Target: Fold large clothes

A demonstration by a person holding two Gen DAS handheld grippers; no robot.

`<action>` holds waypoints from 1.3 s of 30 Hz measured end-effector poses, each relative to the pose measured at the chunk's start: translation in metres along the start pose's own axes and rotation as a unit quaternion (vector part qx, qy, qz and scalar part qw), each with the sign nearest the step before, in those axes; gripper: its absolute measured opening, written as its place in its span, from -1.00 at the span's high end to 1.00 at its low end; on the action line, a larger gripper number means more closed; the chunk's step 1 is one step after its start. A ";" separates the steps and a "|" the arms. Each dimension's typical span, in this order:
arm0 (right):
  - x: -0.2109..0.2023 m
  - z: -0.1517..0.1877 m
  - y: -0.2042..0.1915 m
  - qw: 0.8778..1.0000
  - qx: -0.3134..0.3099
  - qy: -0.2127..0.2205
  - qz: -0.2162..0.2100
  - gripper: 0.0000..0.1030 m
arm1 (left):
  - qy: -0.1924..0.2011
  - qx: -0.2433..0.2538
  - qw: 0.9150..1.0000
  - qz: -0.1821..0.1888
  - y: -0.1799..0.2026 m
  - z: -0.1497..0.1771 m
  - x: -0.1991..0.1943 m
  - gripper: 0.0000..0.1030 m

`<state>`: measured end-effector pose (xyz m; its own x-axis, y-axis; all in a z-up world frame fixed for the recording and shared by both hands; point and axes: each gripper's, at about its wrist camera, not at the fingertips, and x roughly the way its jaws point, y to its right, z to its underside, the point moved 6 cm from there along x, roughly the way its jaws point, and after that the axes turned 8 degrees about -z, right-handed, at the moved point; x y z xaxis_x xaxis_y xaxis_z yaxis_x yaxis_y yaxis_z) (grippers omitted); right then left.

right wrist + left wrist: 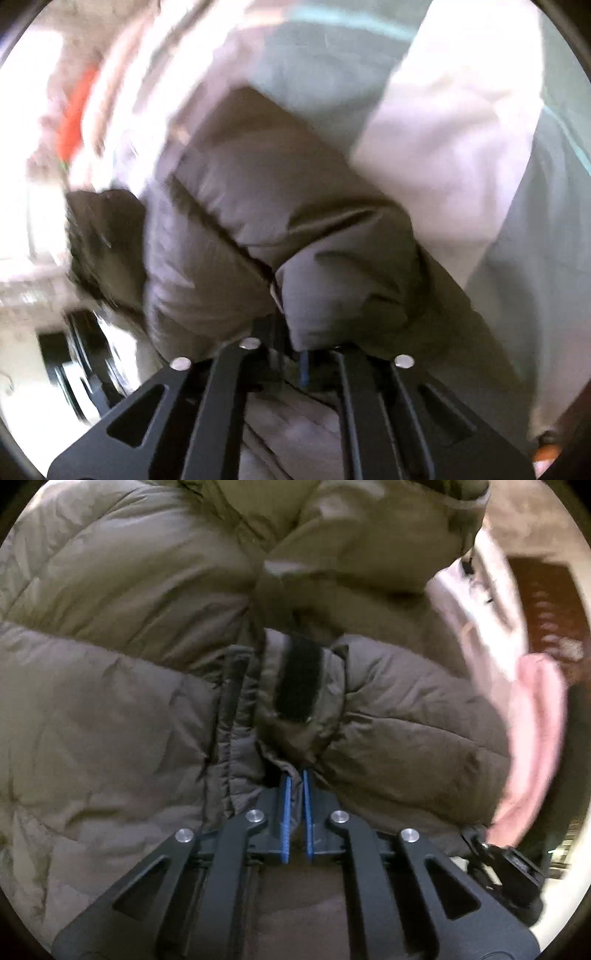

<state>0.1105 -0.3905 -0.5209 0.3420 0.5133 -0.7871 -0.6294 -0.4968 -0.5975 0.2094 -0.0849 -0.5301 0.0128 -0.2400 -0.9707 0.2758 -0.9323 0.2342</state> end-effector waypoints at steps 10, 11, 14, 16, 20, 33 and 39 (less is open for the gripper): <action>-0.041 -0.011 -0.062 0.970 -0.209 0.071 0.103 0.24 | 0.014 0.011 1.000 -0.011 -0.032 0.023 -0.019 0.78; -0.024 -0.012 -0.065 0.969 -0.216 0.048 0.111 0.24 | 0.016 0.004 1.000 -0.004 -0.019 0.029 -0.020 0.68; 0.052 -0.012 -0.044 0.957 -0.215 -0.042 0.191 0.22 | 0.047 -0.030 0.998 0.005 -0.051 0.042 -0.054 0.01; 0.064 -0.008 -0.044 0.952 -0.214 -0.052 0.213 0.20 | 0.072 -0.063 0.995 -0.002 -0.091 0.054 -0.082 -0.48; 0.025 0.000 -0.076 0.963 -0.211 0.037 0.162 -0.40 | 0.122 -0.174 0.977 0.023 -0.202 0.073 -0.135 -0.69; 0.059 0.160 -0.146 0.951 -0.273 0.031 0.144 -0.68 | 0.141 -0.500 0.849 0.101 -0.503 0.112 -0.156 -0.80; 0.095 0.245 -0.168 0.950 -0.284 -0.022 0.129 -0.68 | 0.122 -0.501 0.848 0.123 -0.538 0.086 -0.135 -0.62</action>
<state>0.0779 -0.0867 -0.4582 0.1899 0.3451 -0.9192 -0.2070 -0.9011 -0.3811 -0.0235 0.4252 -0.5203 0.3525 -0.2170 -0.9103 0.9130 -0.1339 0.3855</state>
